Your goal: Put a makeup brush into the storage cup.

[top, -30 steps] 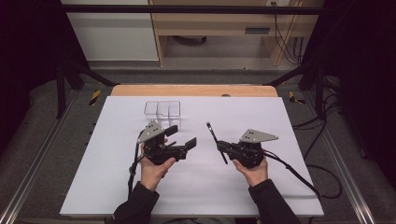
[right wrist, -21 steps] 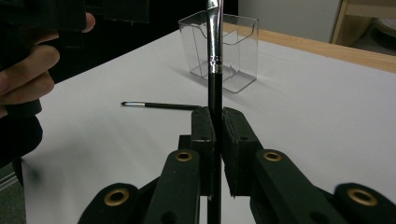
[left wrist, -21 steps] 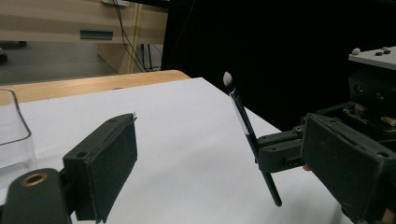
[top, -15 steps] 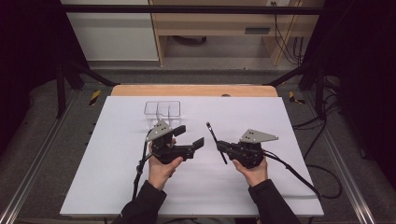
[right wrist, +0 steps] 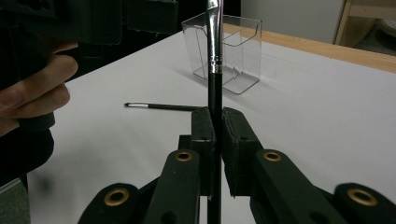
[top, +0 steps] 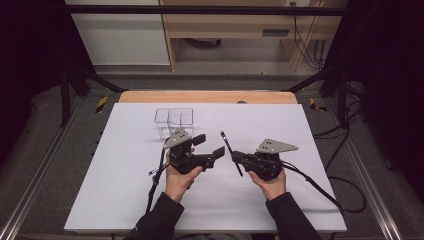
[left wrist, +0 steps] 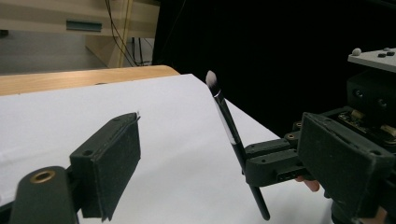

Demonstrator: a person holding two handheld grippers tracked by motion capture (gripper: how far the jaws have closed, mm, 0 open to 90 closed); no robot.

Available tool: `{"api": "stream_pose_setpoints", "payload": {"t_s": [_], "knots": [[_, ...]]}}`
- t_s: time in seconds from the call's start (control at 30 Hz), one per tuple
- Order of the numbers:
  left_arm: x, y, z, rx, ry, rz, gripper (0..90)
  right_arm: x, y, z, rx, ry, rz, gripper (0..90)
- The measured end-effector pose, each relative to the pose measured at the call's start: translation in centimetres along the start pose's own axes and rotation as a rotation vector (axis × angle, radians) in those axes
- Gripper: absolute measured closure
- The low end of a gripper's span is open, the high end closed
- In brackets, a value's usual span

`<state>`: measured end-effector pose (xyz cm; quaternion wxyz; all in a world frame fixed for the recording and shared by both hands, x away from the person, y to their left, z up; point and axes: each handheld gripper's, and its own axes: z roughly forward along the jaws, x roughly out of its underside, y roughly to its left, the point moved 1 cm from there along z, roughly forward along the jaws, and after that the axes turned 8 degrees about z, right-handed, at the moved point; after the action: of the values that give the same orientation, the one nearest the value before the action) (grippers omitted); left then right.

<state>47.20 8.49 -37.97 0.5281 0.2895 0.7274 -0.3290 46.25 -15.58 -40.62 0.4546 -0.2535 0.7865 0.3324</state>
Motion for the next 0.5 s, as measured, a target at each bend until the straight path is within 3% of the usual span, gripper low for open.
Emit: {"api": "stream_pose_setpoints", "payload": {"t_s": [0.5], "knots": [[0.3, -0.7, 1.8, 0.025, 0.015, -0.031, 17.3, 0.1, 0.1, 0.1, -0.008, 0.002, 0.000, 84.1]]}}
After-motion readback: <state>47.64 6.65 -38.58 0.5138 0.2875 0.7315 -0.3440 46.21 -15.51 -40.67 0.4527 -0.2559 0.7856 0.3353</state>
